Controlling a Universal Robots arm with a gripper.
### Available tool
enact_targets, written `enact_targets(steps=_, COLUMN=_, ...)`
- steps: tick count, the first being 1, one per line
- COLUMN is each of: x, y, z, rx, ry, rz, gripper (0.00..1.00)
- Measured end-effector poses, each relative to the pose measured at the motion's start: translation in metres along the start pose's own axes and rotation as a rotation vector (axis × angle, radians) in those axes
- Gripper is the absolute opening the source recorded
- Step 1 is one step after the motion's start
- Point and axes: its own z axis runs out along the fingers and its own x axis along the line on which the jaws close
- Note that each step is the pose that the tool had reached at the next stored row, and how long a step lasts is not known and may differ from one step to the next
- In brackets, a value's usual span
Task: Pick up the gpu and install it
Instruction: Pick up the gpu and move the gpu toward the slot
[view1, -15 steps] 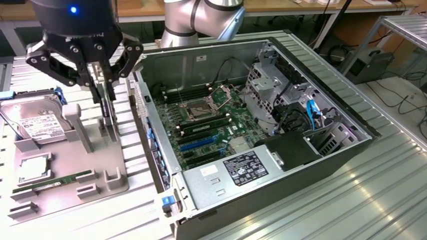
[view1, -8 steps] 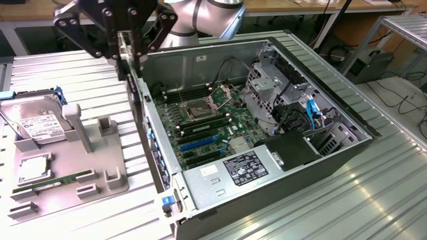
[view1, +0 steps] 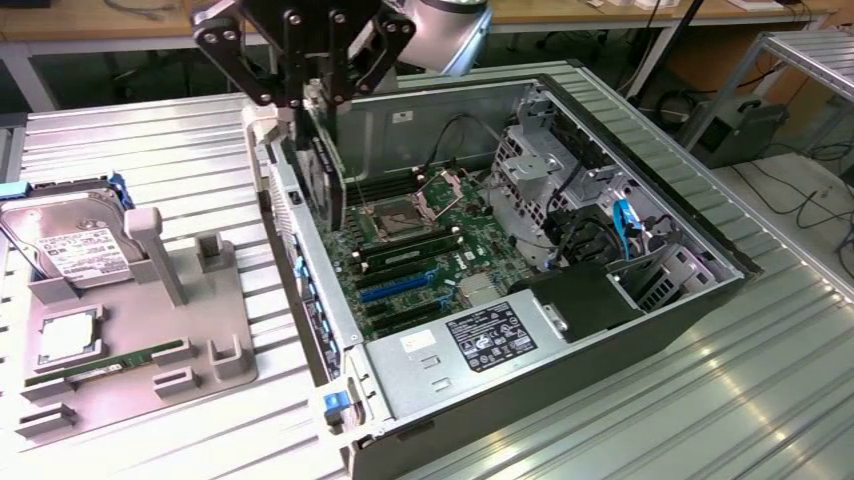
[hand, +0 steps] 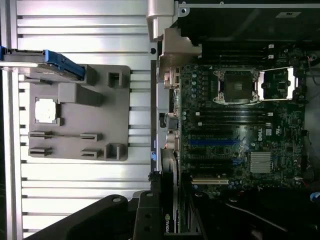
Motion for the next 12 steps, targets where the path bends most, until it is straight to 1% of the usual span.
enact_targets(steps=5, x=-0.024, y=-0.0001, z=0.0017, rx=-0.0001, ry=0.0013, rz=0.0, gripper=0.26)
enact_targets(steps=8, x=-0.038, y=-0.0003, z=0.0061, rx=0.0004, ry=0.002, rz=0.0, gripper=0.26)
enact_targets(steps=12, x=-0.057, y=-0.0005, z=0.0136, rx=0.0033, ry=0.0025, rz=0.0, gripper=0.26)
